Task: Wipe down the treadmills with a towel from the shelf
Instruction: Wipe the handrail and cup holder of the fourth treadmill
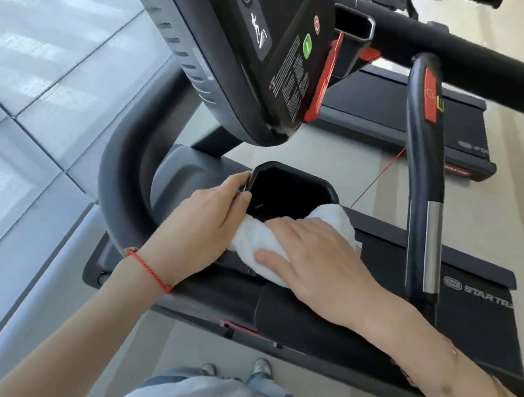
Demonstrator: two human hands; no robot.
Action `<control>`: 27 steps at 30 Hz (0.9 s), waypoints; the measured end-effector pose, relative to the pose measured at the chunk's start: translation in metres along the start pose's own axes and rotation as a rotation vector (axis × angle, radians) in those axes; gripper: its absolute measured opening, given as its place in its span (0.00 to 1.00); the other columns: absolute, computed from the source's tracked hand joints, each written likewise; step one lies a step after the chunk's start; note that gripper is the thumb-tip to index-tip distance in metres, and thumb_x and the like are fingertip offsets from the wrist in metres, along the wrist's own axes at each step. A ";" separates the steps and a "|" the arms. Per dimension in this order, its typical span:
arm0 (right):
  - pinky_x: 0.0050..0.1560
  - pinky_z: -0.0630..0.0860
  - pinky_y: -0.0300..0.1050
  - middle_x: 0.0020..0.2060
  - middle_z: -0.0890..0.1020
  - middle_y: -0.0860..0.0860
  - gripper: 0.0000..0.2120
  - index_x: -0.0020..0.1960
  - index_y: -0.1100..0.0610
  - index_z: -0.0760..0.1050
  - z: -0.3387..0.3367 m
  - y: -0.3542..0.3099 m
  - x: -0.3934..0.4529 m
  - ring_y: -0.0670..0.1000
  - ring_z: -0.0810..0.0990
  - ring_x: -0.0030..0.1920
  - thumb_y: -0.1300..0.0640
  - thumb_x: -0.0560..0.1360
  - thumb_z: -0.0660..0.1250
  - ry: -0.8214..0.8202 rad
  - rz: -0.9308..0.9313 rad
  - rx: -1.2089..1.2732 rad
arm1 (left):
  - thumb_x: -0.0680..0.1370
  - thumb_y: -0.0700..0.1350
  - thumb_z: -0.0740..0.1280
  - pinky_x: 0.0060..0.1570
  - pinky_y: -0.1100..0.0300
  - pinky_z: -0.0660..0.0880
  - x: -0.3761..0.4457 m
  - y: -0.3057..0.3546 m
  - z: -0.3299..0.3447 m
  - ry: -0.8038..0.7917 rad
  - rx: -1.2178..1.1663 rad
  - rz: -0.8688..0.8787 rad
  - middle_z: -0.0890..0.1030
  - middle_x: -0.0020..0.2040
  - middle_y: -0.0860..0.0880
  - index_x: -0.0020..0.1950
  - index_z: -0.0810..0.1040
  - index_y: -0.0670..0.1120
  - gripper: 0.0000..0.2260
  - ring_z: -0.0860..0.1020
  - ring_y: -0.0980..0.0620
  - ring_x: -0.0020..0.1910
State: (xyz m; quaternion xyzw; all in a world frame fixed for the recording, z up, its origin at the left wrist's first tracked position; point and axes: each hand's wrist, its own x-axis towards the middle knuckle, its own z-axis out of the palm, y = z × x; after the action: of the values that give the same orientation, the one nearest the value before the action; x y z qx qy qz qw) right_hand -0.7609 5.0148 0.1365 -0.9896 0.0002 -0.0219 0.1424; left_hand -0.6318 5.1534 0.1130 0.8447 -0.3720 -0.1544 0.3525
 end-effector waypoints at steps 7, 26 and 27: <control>0.52 0.66 0.39 0.48 0.79 0.52 0.12 0.57 0.60 0.76 0.004 -0.008 -0.034 0.50 0.72 0.49 0.53 0.80 0.60 0.172 0.158 0.044 | 0.82 0.55 0.54 0.49 0.50 0.75 -0.003 0.002 -0.005 -0.076 0.068 0.039 0.79 0.47 0.50 0.79 0.58 0.52 0.25 0.79 0.46 0.48; 0.63 0.57 0.36 0.73 0.58 0.48 0.25 0.77 0.51 0.51 0.008 0.030 0.016 0.48 0.61 0.70 0.54 0.83 0.54 0.283 0.533 0.379 | 0.82 0.52 0.59 0.46 0.48 0.78 -0.006 0.006 -0.008 -0.020 0.075 0.063 0.80 0.41 0.49 0.80 0.58 0.51 0.27 0.79 0.50 0.40; 0.62 0.58 0.36 0.73 0.60 0.49 0.24 0.77 0.51 0.53 0.003 0.037 0.024 0.49 0.63 0.70 0.54 0.83 0.55 0.273 0.524 0.403 | 0.82 0.52 0.59 0.47 0.48 0.78 -0.006 0.005 -0.008 -0.022 0.060 0.061 0.80 0.42 0.49 0.80 0.58 0.52 0.27 0.79 0.50 0.40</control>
State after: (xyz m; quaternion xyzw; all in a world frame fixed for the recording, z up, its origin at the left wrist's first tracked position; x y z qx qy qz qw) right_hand -0.7370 4.9798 0.1240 -0.8960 0.2686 -0.1160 0.3341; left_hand -0.6346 5.1588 0.1223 0.8414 -0.4060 -0.1417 0.3273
